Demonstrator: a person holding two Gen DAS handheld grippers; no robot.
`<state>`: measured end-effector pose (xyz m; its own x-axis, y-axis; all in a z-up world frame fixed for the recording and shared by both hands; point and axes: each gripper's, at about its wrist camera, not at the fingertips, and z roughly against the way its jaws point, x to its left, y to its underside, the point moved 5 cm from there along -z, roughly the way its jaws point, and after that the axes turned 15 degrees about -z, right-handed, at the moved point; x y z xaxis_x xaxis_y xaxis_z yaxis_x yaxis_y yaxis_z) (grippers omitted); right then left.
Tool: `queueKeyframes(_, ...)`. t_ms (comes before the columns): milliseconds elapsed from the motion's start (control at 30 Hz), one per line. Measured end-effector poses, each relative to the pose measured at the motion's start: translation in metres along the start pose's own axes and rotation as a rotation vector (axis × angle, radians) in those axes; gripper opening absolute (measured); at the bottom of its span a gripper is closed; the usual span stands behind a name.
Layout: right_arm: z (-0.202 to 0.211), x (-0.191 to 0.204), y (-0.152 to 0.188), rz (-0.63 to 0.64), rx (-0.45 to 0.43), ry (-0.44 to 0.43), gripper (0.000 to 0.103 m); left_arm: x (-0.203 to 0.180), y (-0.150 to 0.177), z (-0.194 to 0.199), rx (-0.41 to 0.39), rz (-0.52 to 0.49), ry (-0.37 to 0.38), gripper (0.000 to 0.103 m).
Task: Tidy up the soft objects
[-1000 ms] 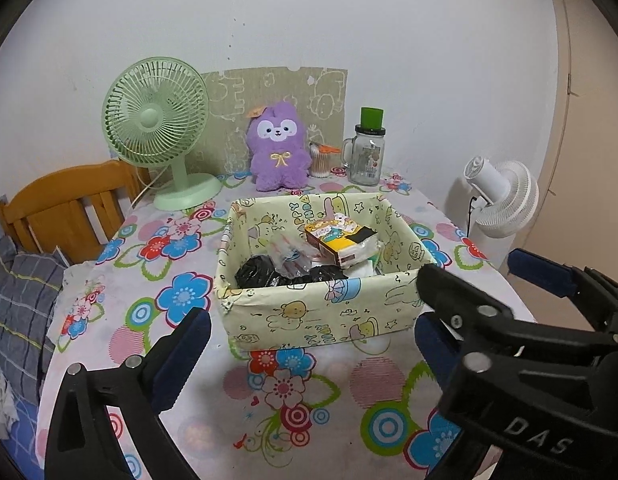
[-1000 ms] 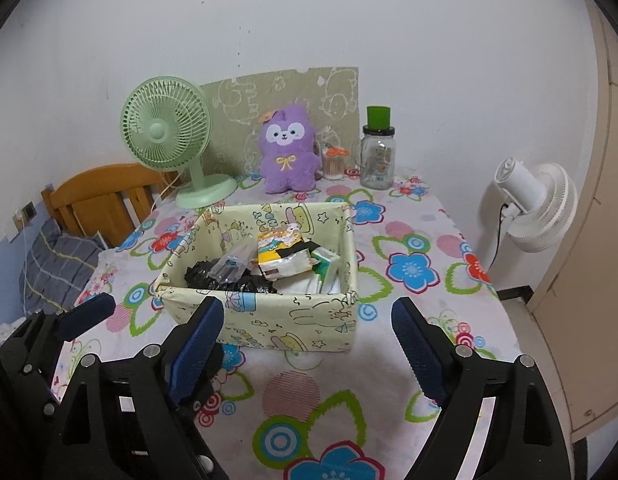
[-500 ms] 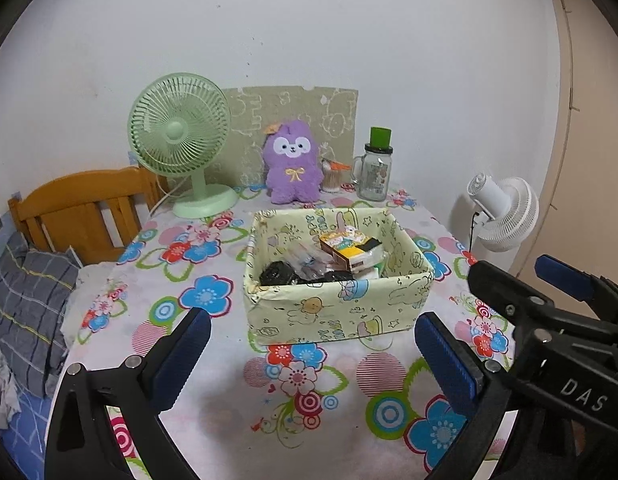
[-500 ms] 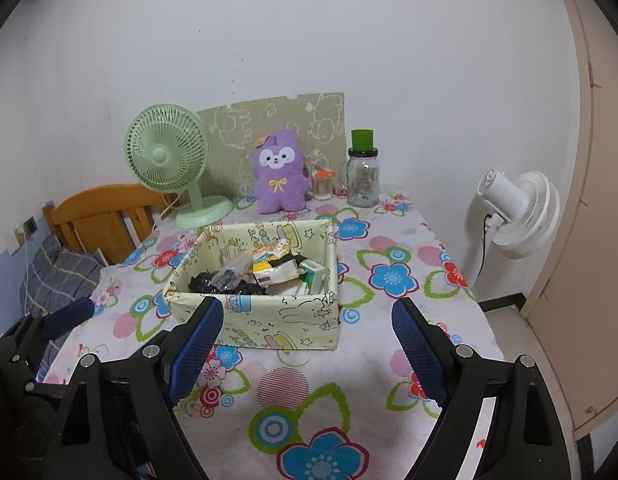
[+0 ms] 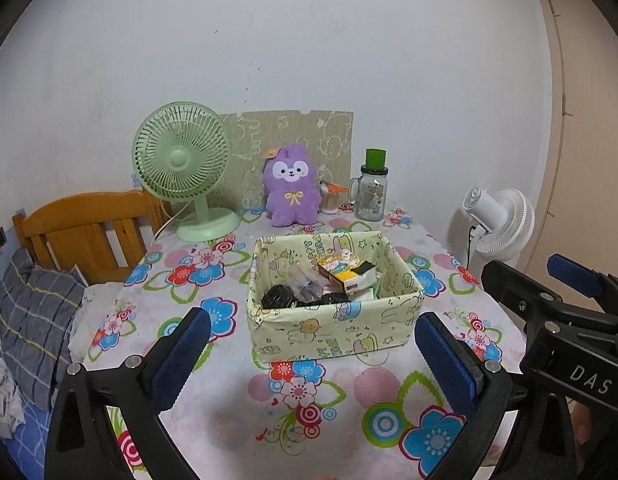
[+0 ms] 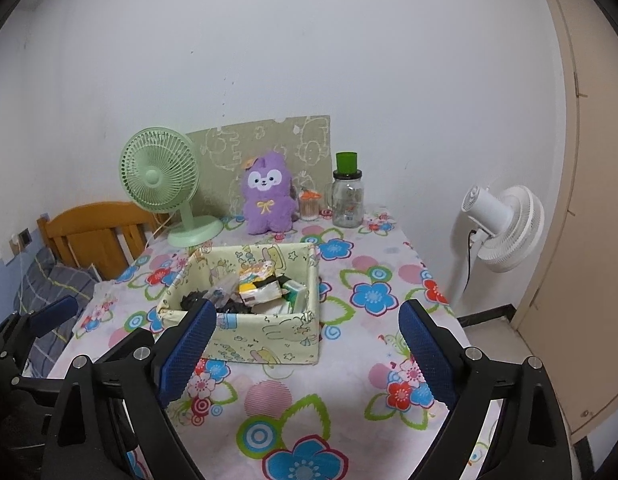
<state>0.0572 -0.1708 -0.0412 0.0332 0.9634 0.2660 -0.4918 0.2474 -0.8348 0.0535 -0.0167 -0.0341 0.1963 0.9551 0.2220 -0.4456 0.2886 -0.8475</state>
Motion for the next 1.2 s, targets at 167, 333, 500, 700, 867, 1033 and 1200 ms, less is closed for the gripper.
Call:
queueKeyframes(167,0.0,-0.004,-0.003,0.0,-0.005,0.004,0.094,0.002,-0.002,-0.001,-0.005,-0.004,-0.008,0.103)
queueKeyframes(333,0.002,-0.008,-0.005,-0.013,-0.013,0.007,0.094,0.004,-0.004,0.001,-0.014,-0.003,-0.018,0.103)
queueKeyframes(500,0.003,-0.011,-0.008,-0.024,-0.018,0.007,0.095,0.007,-0.005,0.003,-0.027,0.008,-0.015,0.103)
queueKeyframes(700,0.002,-0.012,-0.008,-0.025,-0.021,0.019,0.095,0.006,-0.006,-0.001,-0.016,0.011,-0.012,0.103)
queueKeyframes(867,0.001,-0.012,-0.008,-0.035,-0.017,0.018,0.095,0.006,-0.006,-0.002,-0.012,0.013,-0.014,0.103)
queueKeyframes(1033,0.001,-0.012,-0.009,-0.037,-0.02,0.014,0.095,0.006,-0.006,-0.003,-0.013,0.012,-0.016,0.103)
queueKeyframes(1200,-0.002,-0.008,-0.009,-0.033,-0.016,0.004,0.095,0.008,-0.007,-0.006,-0.009,0.013,-0.021,0.103)
